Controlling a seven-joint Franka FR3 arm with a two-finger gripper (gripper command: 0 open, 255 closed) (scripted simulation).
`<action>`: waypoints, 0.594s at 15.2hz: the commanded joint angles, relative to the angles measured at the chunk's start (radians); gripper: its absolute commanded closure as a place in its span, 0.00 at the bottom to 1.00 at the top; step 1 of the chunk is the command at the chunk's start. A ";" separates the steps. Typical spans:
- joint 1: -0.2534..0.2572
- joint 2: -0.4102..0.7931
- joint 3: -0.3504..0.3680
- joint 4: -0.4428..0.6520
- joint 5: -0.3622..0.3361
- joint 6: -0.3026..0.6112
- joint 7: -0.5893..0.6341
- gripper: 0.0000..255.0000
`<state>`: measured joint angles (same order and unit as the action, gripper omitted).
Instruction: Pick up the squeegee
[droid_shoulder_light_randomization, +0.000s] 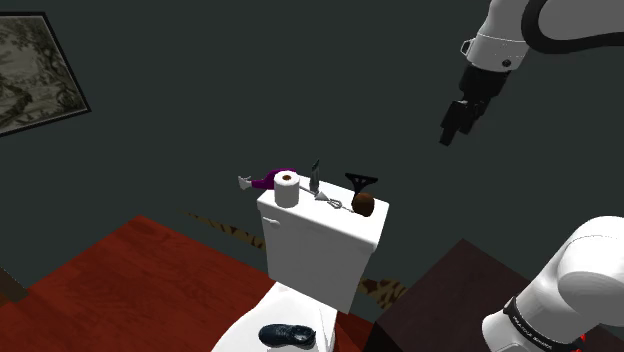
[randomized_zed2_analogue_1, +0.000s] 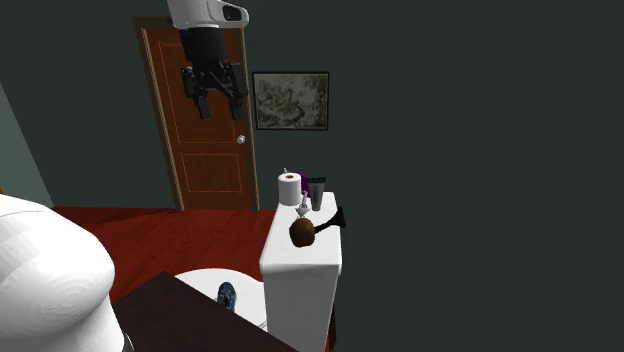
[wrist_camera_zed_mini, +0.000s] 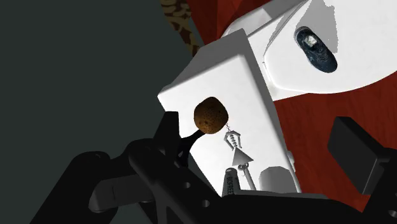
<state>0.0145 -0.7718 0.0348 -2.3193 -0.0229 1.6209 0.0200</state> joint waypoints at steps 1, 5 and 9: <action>0.000 0.000 0.000 0.000 0.000 0.000 0.000 0.00; -0.023 0.065 0.030 -0.073 0.001 0.154 0.083 0.00; -0.050 0.157 0.060 -0.120 -0.006 0.307 0.169 0.00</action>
<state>-0.0284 -0.6465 0.0856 -2.4245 -0.0268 1.8752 0.1642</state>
